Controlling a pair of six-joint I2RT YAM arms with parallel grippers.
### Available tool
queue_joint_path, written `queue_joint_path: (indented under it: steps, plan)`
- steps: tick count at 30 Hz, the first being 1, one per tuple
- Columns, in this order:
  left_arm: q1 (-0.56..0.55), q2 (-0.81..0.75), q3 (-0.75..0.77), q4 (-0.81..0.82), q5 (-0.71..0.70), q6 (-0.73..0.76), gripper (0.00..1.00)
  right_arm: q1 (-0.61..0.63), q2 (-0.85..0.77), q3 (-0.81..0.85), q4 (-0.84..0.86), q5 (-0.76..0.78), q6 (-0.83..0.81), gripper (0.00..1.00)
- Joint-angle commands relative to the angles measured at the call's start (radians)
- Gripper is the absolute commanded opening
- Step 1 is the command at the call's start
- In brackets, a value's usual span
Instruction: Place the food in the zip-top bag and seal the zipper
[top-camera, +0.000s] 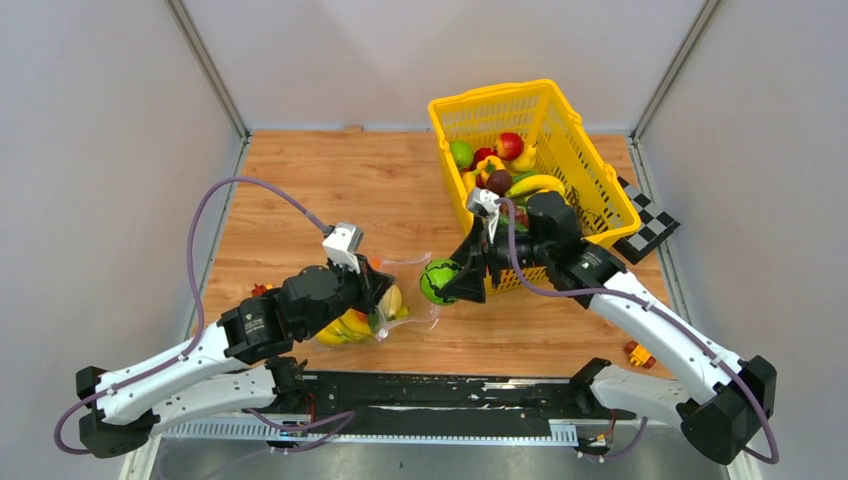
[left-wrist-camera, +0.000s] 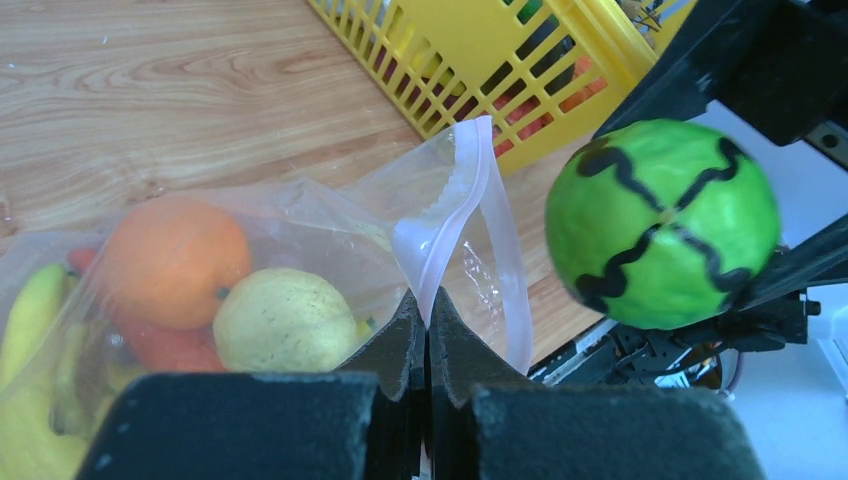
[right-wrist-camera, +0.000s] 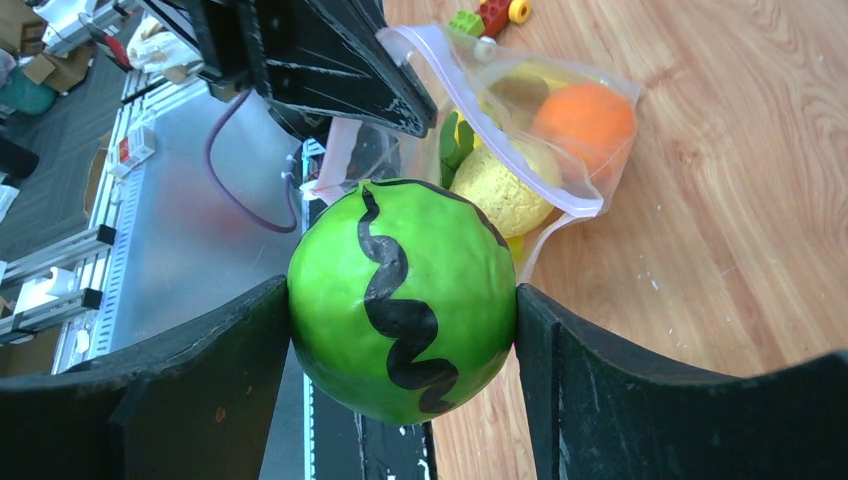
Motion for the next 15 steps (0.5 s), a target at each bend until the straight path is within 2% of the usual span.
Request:
queue_joint_path:
  steps: [1,4,9,15]
  plan:
    - [0.001,-0.009,0.051,0.068,0.034,0.020,0.00,0.059,0.014,0.043,-0.005,0.109,-0.037,0.47]
    - [0.000,-0.004,0.051,0.078,0.040,0.022,0.00,0.096,0.026,0.039,0.003,0.177,-0.036,0.47]
    - [0.000,0.016,0.067,0.077,0.056,0.032,0.00,0.176,0.054,0.076,-0.085,0.387,-0.028,0.44]
    - [0.001,0.005,0.063,0.091,0.053,0.035,0.00,0.256,0.016,0.007,0.058,0.594,0.029,0.45]
